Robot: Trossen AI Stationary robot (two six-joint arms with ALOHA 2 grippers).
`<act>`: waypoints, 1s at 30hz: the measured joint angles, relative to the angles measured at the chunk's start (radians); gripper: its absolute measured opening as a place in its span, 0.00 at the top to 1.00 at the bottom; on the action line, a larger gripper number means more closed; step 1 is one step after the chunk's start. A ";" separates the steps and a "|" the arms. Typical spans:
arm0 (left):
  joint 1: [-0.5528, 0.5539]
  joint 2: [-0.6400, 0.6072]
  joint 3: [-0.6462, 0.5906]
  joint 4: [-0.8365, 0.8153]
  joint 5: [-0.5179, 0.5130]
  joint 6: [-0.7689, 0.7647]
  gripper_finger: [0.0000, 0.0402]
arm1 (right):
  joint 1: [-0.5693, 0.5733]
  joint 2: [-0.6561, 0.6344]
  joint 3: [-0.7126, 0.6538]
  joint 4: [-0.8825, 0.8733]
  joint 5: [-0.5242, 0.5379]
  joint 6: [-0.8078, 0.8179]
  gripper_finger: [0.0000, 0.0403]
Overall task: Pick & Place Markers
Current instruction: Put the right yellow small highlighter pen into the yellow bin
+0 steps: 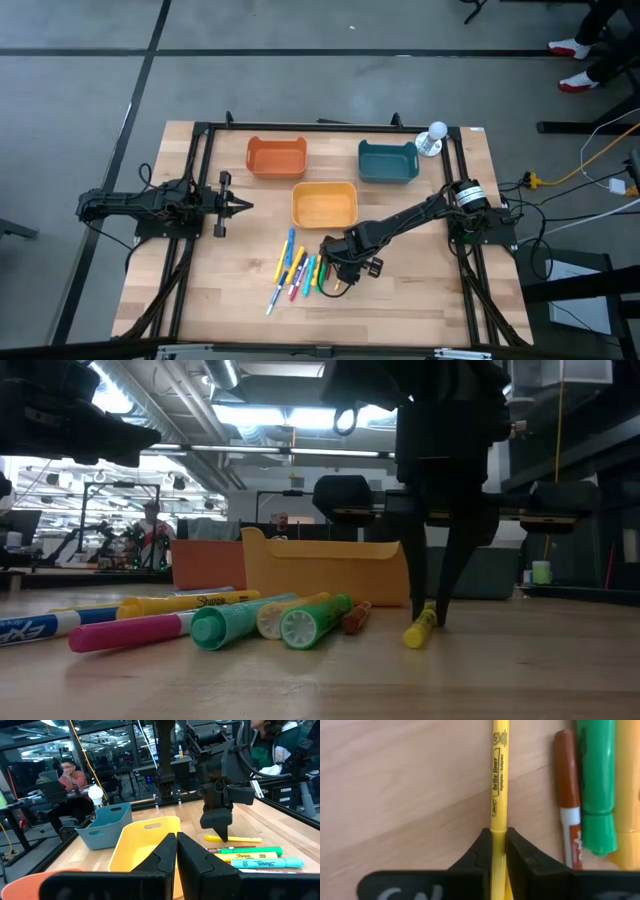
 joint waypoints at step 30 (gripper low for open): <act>0.000 0.007 0.000 0.010 0.000 0.000 0.98 | 0.000 -0.099 0.333 -0.196 0.109 0.069 0.93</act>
